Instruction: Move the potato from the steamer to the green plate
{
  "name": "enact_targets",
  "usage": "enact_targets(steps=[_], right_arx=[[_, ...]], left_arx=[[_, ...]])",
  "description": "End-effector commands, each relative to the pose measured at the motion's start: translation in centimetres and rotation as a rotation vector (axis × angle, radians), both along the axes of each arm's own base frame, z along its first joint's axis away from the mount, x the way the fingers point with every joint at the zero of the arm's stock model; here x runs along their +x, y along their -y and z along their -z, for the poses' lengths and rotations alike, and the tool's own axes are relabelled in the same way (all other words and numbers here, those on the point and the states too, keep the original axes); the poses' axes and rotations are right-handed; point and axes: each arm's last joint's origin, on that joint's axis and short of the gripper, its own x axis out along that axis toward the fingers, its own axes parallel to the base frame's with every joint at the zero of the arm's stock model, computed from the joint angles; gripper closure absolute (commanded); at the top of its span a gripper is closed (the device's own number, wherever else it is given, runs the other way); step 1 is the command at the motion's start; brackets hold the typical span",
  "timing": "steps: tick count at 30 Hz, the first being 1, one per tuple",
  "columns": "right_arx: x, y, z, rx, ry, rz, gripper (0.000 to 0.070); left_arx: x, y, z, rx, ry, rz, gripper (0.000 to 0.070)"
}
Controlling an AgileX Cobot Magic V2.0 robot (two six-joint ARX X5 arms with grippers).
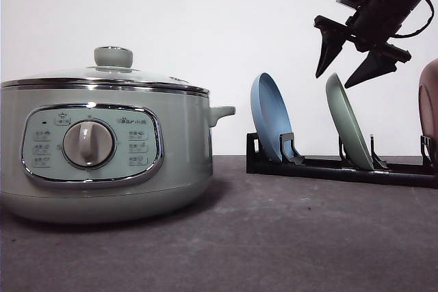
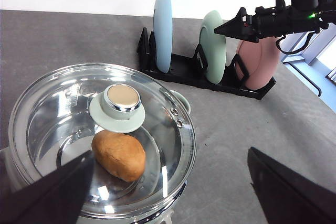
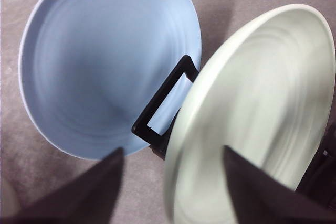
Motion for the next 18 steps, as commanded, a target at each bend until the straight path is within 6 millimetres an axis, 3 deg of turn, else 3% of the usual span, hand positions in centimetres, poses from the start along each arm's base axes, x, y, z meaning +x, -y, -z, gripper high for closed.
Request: enact_targets(steps=[1,9,14,18], right_arx=[[0.72,-0.2,0.14,0.006,0.005,0.004,0.0426],[0.89,-0.26,1.01,0.004,-0.036,0.001,0.0463],[0.91,-0.27,0.99,0.006,-0.034,-0.002,0.0665],[0.91,-0.28,0.98,0.008,-0.033,-0.003,0.0691]], left_arx=[[-0.09,0.03,-0.66,0.009,0.032,0.012,0.0104],[-0.09,0.03,-0.67,0.009,0.033,0.012,0.0105],[-0.09,0.03,-0.67,0.009,0.033,0.012,0.0105],[-0.09,0.03,-0.67,0.009,0.033,0.012,0.0105]])
